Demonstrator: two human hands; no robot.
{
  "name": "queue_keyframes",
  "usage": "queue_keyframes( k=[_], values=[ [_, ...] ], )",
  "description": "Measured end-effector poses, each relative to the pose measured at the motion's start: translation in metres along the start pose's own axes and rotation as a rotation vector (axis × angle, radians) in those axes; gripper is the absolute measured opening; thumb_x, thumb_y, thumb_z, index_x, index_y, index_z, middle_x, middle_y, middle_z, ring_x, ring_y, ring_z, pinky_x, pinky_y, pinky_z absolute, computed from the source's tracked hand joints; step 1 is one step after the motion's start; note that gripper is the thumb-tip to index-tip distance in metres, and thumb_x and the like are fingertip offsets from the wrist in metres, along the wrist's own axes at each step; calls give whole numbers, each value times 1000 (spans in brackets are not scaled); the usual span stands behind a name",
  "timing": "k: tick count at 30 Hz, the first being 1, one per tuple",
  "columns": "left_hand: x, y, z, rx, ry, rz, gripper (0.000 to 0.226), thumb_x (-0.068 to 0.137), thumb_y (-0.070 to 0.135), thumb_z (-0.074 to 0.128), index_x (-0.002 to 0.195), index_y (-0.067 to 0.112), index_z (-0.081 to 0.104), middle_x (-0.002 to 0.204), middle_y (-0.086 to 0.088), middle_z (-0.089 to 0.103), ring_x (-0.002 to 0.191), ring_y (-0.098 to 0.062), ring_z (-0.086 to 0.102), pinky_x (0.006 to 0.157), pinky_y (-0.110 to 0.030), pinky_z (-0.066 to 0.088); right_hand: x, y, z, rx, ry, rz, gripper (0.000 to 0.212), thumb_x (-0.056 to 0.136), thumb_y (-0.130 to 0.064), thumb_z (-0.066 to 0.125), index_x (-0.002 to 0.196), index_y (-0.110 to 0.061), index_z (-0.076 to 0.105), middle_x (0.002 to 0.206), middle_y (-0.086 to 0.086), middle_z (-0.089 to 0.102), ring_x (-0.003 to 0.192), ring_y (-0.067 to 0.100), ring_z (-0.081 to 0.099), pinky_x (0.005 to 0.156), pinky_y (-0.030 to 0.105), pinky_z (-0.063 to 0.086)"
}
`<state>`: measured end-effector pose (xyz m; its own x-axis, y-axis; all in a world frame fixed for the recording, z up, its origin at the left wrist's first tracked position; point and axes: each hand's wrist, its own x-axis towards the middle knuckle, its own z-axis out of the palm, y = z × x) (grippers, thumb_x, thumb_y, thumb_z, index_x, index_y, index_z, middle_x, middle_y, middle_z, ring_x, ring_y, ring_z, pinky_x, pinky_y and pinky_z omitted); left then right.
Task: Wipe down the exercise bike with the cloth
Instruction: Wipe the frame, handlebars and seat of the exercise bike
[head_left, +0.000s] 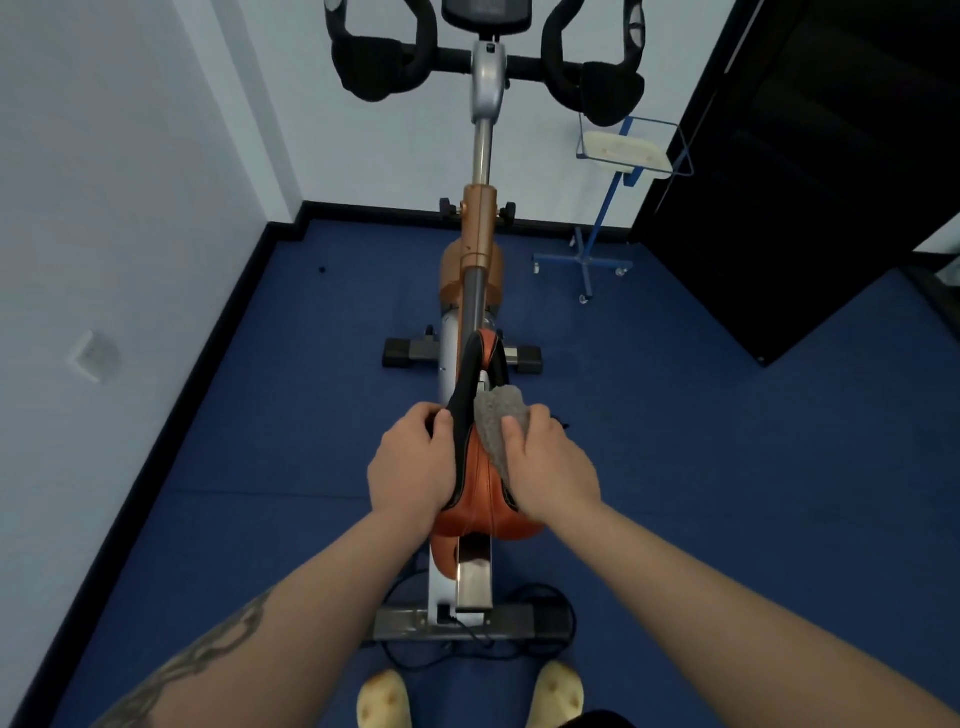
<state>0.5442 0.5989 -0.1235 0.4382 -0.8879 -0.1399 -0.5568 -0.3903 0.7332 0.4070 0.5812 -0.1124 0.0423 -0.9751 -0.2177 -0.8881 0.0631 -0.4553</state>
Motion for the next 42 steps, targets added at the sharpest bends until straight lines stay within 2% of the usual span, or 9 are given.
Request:
queue_keyframes(
  k=[4, 7, 10, 14, 19, 24, 29, 35, 42],
  values=[
    [1, 0, 1, 7, -6, -6, 19, 100, 40, 39, 100, 35, 57, 78, 18, 55, 71, 3, 49, 55, -22, 33, 28, -6, -12, -60, -203, 24, 42, 106, -35, 14, 128, -11, 40, 110, 7, 53, 82, 22, 50, 68, 38, 43],
    [0, -2, 1, -13, -2, -6, 23, 99, 40, 40, 104, 33, 60, 80, 18, 57, 73, 1, 52, 58, -25, 36, 18, -7, -1, -96, -102, 51, 44, 105, -40, 16, 124, -12, 43, 106, 6, 54, 71, 17, 45, 59, 34, 33],
    [3, -1, 2, 0, 9, 4, 23, 99, 40, 39, 104, 33, 61, 79, 19, 56, 73, 0, 53, 59, -27, 37, 3, -8, 1, -38, 19, 26, 47, 102, -50, 18, 117, -14, 45, 111, 7, 58, 81, 22, 52, 66, 36, 36],
    [1, -1, 2, 2, 1, 2, 22, 100, 39, 39, 103, 33, 60, 78, 18, 56, 72, 1, 52, 56, -24, 35, 30, -14, -8, -45, -160, 81, 50, 104, -44, 13, 123, -9, 43, 108, 9, 56, 83, 24, 48, 69, 38, 37],
    [1, -1, 1, -18, -4, 7, 25, 100, 39, 40, 107, 31, 62, 81, 18, 57, 74, 1, 53, 58, -26, 37, 13, -11, 0, -66, -51, 27, 48, 102, -51, 17, 117, -13, 42, 113, 10, 57, 85, 26, 55, 66, 37, 38],
    [1, -1, 2, -9, 4, 8, 24, 100, 39, 40, 106, 31, 62, 78, 19, 55, 72, 3, 51, 57, -23, 35, 38, -21, -10, -44, -218, 128, 51, 104, -47, 12, 122, -8, 40, 111, 14, 60, 84, 27, 52, 69, 38, 41],
    [2, -2, 1, -16, 8, 9, 24, 99, 39, 40, 106, 32, 62, 79, 19, 56, 73, 4, 51, 57, -21, 35, 14, -14, 0, -89, -64, 20, 50, 102, -51, 18, 122, -11, 41, 118, 11, 57, 93, 29, 59, 66, 37, 38],
    [0, -2, 3, -8, 3, 3, 25, 99, 40, 40, 108, 31, 62, 78, 21, 54, 72, 4, 50, 57, -22, 34, 45, -22, -9, -120, -247, 81, 48, 106, -38, 17, 141, -9, 32, 124, 14, 54, 86, 23, 47, 64, 36, 37],
    [2, -1, 2, 11, 5, 9, 26, 100, 40, 39, 110, 31, 61, 80, 18, 55, 71, 2, 50, 58, -25, 36, 24, -12, -7, -68, -132, 28, 50, 102, -53, 16, 120, -12, 40, 112, 10, 59, 88, 29, 59, 67, 37, 41]
  ],
)
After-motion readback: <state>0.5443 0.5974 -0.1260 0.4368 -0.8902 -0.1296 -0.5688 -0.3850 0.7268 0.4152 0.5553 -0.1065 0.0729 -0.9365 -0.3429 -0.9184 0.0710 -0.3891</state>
